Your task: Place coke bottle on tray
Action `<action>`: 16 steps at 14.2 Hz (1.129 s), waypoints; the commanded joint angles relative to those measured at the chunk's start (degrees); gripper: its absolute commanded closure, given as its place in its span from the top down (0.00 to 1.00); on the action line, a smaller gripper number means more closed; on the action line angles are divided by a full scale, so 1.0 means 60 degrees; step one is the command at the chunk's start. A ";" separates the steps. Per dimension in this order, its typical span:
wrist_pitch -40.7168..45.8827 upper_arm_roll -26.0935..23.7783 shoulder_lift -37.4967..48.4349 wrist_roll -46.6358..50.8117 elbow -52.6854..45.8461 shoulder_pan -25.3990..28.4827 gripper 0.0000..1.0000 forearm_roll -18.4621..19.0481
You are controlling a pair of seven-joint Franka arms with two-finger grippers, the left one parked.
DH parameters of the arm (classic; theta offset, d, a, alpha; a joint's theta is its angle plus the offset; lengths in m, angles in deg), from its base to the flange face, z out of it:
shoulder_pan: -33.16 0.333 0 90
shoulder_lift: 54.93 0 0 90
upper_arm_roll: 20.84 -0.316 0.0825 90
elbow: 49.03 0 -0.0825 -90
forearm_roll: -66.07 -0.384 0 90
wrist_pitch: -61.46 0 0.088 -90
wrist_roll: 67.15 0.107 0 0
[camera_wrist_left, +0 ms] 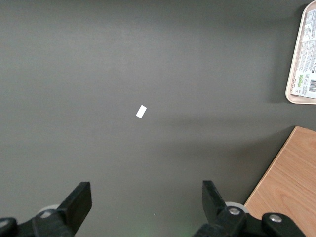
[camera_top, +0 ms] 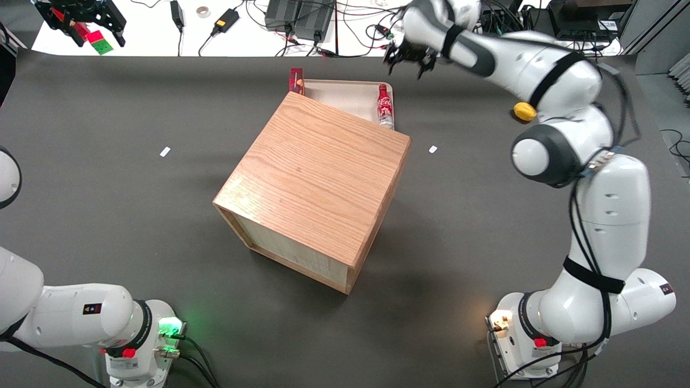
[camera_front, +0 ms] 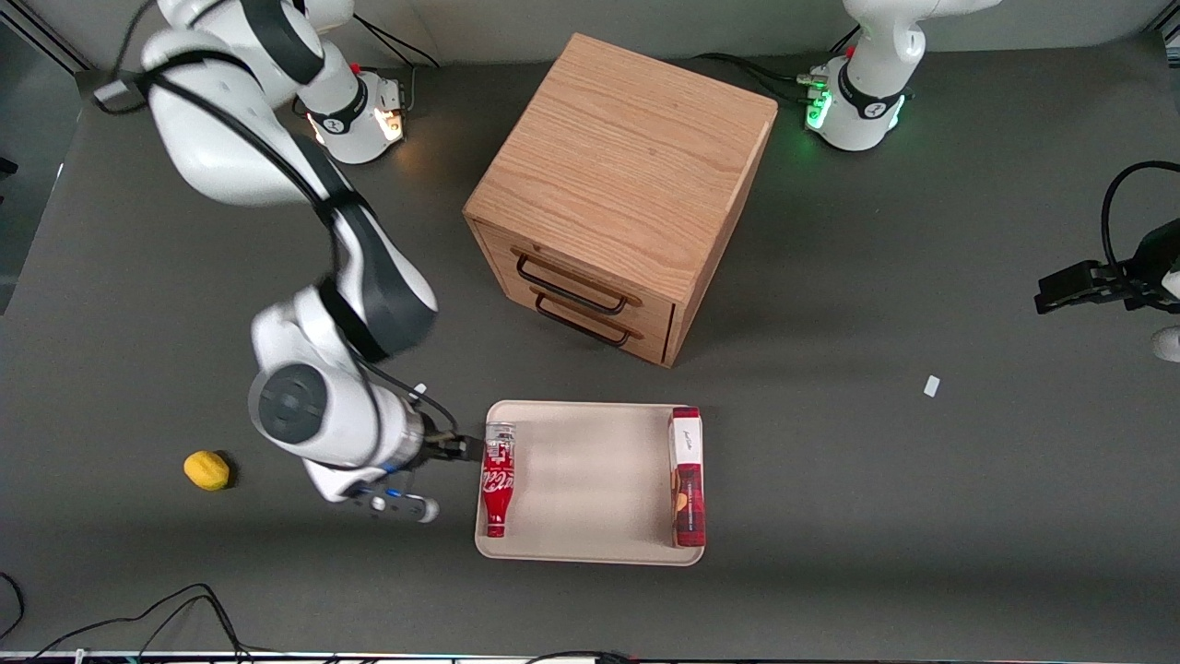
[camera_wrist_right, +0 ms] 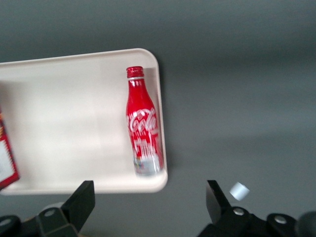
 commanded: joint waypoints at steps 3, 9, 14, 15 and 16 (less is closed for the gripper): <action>0.3353 0.0431 0.3224 -0.0247 0.1200 -0.0850 1.00 -0.0018; 0.3408 0.1835 0.7426 -0.1471 0.5249 -0.1100 1.00 -0.1481; 0.1913 0.2352 1.0095 -0.1800 0.8798 -0.1070 1.00 -0.1630; 0.1910 0.2352 1.0214 -0.1800 0.8904 -0.1041 1.00 -0.1630; 0.1968 0.2338 1.0187 -0.1815 0.8818 -0.1026 1.00 -0.1615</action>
